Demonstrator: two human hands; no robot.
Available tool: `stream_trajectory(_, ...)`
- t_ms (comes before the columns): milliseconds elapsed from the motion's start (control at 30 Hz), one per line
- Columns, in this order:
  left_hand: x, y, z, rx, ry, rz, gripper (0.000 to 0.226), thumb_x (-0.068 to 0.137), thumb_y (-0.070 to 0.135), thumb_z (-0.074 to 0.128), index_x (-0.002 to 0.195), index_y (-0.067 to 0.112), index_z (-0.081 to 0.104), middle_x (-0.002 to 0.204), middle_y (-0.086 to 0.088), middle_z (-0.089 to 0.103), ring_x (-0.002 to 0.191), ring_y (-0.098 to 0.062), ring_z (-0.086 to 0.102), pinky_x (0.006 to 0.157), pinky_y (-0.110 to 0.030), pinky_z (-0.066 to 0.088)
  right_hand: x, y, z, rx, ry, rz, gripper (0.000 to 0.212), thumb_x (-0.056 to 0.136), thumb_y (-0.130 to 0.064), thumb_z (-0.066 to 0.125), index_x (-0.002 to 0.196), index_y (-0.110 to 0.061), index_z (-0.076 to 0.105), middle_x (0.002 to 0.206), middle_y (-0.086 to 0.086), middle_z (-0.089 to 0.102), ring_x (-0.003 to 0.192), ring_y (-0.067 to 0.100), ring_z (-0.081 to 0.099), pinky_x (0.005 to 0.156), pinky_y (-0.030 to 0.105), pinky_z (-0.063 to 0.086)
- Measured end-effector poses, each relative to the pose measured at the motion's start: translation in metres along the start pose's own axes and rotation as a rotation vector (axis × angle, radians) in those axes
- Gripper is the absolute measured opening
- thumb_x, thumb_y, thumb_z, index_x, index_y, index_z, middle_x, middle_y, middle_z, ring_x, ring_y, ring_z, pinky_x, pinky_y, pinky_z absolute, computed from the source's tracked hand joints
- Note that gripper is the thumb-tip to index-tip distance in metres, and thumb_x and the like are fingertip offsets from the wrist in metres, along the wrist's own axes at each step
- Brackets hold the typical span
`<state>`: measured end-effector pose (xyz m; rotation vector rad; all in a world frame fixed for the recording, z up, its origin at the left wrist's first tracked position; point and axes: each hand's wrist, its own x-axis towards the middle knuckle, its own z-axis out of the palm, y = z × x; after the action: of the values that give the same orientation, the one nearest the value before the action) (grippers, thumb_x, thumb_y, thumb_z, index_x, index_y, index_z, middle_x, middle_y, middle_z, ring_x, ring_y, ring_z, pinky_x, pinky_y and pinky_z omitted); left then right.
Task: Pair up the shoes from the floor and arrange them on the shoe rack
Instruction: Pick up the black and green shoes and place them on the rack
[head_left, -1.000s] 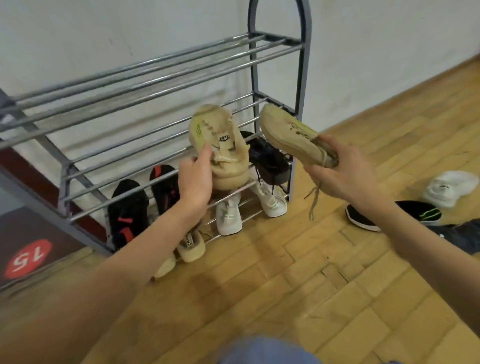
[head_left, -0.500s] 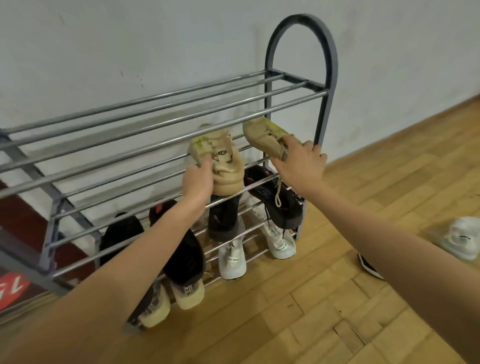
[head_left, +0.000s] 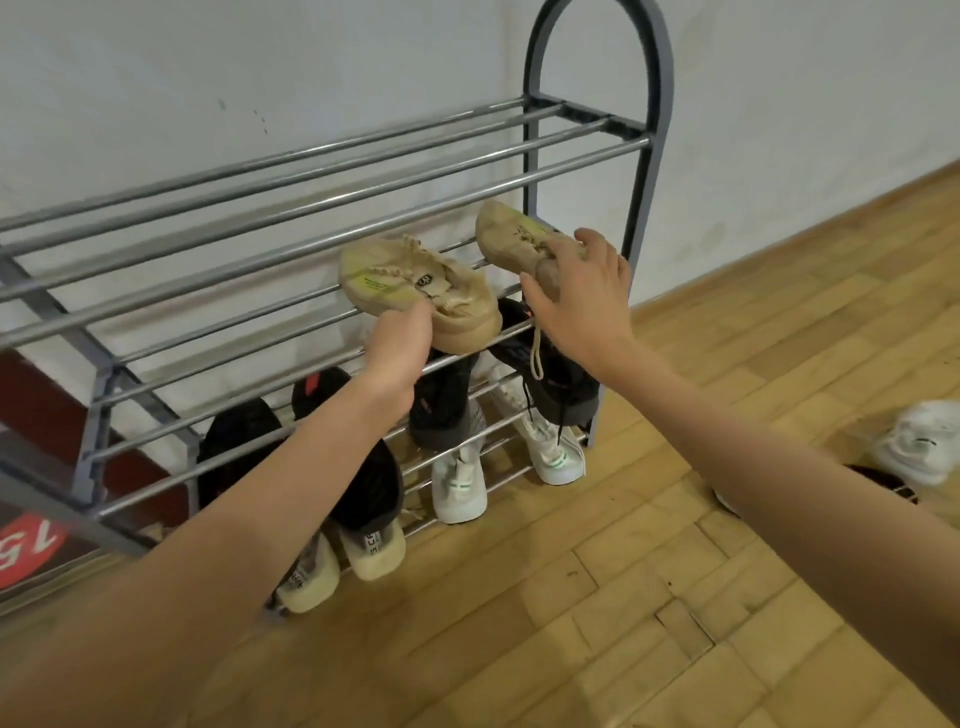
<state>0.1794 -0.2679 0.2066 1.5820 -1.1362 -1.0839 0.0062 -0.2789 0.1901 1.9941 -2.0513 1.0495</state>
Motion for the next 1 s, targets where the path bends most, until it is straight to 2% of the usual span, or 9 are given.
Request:
stream_trajectory(100, -0.017, -0.015, 0.004, 0.239, 0.239, 0.271, 0.040, 0.085, 0.031, 0.052, 0.119, 0.011, 0.055, 0.123, -0.006, 0.054, 0.109, -0.020, 0.053, 0.089, -0.034, 0.046, -0.040, 0.018, -0.010, 0.060, 0.153, -0.147, 0.040, 0.092, -0.028, 0.053, 0.126, -0.008, 0.054, 0.133, 0.017, 0.047, 0.126, 0.032, 0.042, 0.106, 0.041, 0.032)
stream_trajectory(167, -0.037, -0.027, 0.013, 0.319, 0.251, 0.526, 0.031, 0.085, 0.026, 0.055, 0.113, 0.012, 0.054, 0.116, -0.004, 0.055, 0.102, -0.017, 0.056, 0.086, -0.032, 0.048, -0.073, 0.042, -0.014, 0.020, 0.190, -0.208, 0.035, 0.089, -0.018, 0.055, 0.121, -0.005, 0.055, 0.126, 0.017, 0.050, 0.119, 0.031, 0.047, 0.100, 0.038, 0.038)
stream_trajectory(267, -0.063, -0.047, 0.036, 0.335, -0.030, 0.580, 0.019, 0.092, 0.018, 0.053, 0.110, 0.015, 0.051, 0.096, 0.006, 0.057, 0.085, -0.006, 0.056, 0.077, -0.022, 0.045, -0.126, 0.095, -0.015, -0.035, 0.077, -0.149, 0.032, 0.086, -0.009, 0.058, 0.117, -0.003, 0.055, 0.123, 0.017, 0.050, 0.112, 0.031, 0.049, 0.092, 0.038, 0.045)
stream_trajectory(333, -0.072, -0.064, 0.056, 0.426, -0.263, 0.515, 0.015, 0.094, 0.018, 0.052, 0.108, 0.017, 0.052, 0.088, 0.011, 0.055, 0.080, -0.002, 0.054, 0.074, -0.021, 0.043, -0.159, 0.133, -0.019, -0.117, -0.140, -0.016, 0.037, 0.087, -0.010, 0.058, 0.123, -0.002, 0.051, 0.127, 0.017, 0.045, 0.117, 0.033, 0.046, 0.095, 0.041, 0.045)
stream_trajectory(467, -0.080, -0.097, 0.099, 0.729, -0.637, 0.438, 0.030, 0.091, 0.020, 0.055, 0.120, 0.013, 0.051, 0.107, -0.002, 0.058, 0.098, -0.017, 0.058, 0.083, -0.031, 0.047, -0.213, 0.204, -0.033, -0.237, -0.688, 0.349, 0.050, 0.091, -0.022, 0.058, 0.133, -0.004, 0.039, 0.134, 0.018, 0.037, 0.125, 0.037, 0.036, 0.103, 0.041, 0.035)
stream_trajectory(600, -0.088, -0.117, 0.143, 0.816, -0.761, 0.427, 0.032, 0.091, 0.015, 0.053, 0.123, 0.007, 0.051, 0.111, -0.006, 0.056, 0.103, -0.021, 0.057, 0.079, -0.026, 0.042, -0.256, 0.258, -0.047, -0.318, -0.856, 0.529, 0.045, 0.091, -0.026, 0.058, 0.125, -0.004, 0.039, 0.129, 0.019, 0.037, 0.123, 0.039, 0.038, 0.099, 0.044, 0.040)
stream_trajectory(767, -0.093, -0.141, 0.205, 0.883, -0.889, 0.392, 0.033, 0.092, 0.018, 0.053, 0.123, 0.009, 0.051, 0.112, -0.006, 0.058, 0.105, -0.023, 0.057, 0.086, -0.035, 0.048, -0.294, 0.310, -0.048, -0.303, -0.777, 0.708, 0.047, 0.093, -0.025, 0.055, 0.130, -0.004, 0.035, 0.130, 0.022, 0.036, 0.120, 0.043, 0.039, 0.098, 0.045, 0.039)
stream_trajectory(900, -0.104, -0.159, 0.250, 0.887, -0.956, 0.366, 0.031, 0.092, 0.017, 0.053, 0.122, 0.009, 0.051, 0.111, -0.006, 0.059, 0.105, -0.023, 0.057, 0.086, -0.035, 0.046, -0.302, 0.340, -0.038, -0.229, -0.618, 0.897, 0.072, 0.096, -0.039, 0.050, 0.147, -0.001, 0.017, 0.143, 0.029, 0.028, 0.132, 0.048, 0.029, 0.107, 0.048, 0.033)
stream_trajectory(1000, -0.109, -0.166, 0.279, 0.886, -1.018, 0.375, 0.031, 0.090, 0.014, 0.052, 0.121, 0.008, 0.051, 0.109, -0.007, 0.058, 0.103, -0.025, 0.057, 0.085, -0.035, 0.047, -0.293, 0.352, -0.030, -0.211, -0.540, 0.990, 0.093, 0.091, -0.057, 0.050, 0.152, -0.003, 0.004, 0.152, 0.033, 0.011, 0.140, 0.050, 0.018, 0.113, 0.051, 0.025)
